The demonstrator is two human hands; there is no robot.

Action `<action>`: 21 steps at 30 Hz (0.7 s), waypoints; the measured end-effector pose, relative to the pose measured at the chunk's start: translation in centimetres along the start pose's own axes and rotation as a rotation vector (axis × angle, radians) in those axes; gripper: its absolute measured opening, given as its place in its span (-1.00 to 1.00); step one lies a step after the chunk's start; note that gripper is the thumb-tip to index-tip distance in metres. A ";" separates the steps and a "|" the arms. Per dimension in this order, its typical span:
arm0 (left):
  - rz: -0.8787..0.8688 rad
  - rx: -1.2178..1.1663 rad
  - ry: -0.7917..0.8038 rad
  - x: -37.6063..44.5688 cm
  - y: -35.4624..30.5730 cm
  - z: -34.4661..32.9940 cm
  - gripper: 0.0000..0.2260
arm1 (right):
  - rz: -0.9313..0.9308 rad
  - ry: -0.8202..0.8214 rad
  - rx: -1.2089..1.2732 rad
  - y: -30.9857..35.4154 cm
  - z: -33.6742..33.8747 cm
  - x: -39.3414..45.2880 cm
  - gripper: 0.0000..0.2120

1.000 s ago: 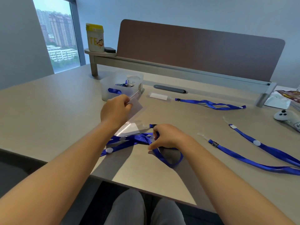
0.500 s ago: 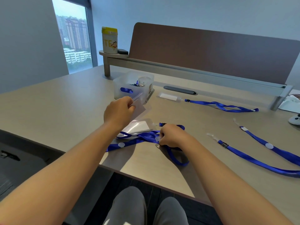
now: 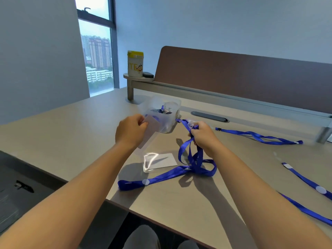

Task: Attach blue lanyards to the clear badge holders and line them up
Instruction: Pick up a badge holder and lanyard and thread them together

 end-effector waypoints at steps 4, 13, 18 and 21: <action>0.024 -0.016 -0.018 2.1 1.2 0.6 -0.77 | -0.032 -0.048 0.007 2.1 0.5 2.4 -0.85; 0.047 -0.096 -0.059 9.8 4.4 0.3 -0.78 | -0.062 -0.058 0.223 9.3 -1.0 11.4 -0.80; 0.054 -0.135 -0.077 13.9 6.8 -0.7 -0.79 | -0.050 -0.060 0.287 12.5 -3.6 17.6 -0.69; 0.056 -0.150 -0.096 15.6 8.5 -1.2 -0.78 | -0.010 -0.081 0.283 13.3 -5.7 20.4 -0.67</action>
Point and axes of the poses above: each hand's wrist, its own x-axis towards the middle knuckle, its own z-axis out of the back of the hand, y = z × x, the point moved 6 cm from there along x, towards the middle knuckle, and after that the axes turned 13 degrees about -z, right-handed, at the moved point
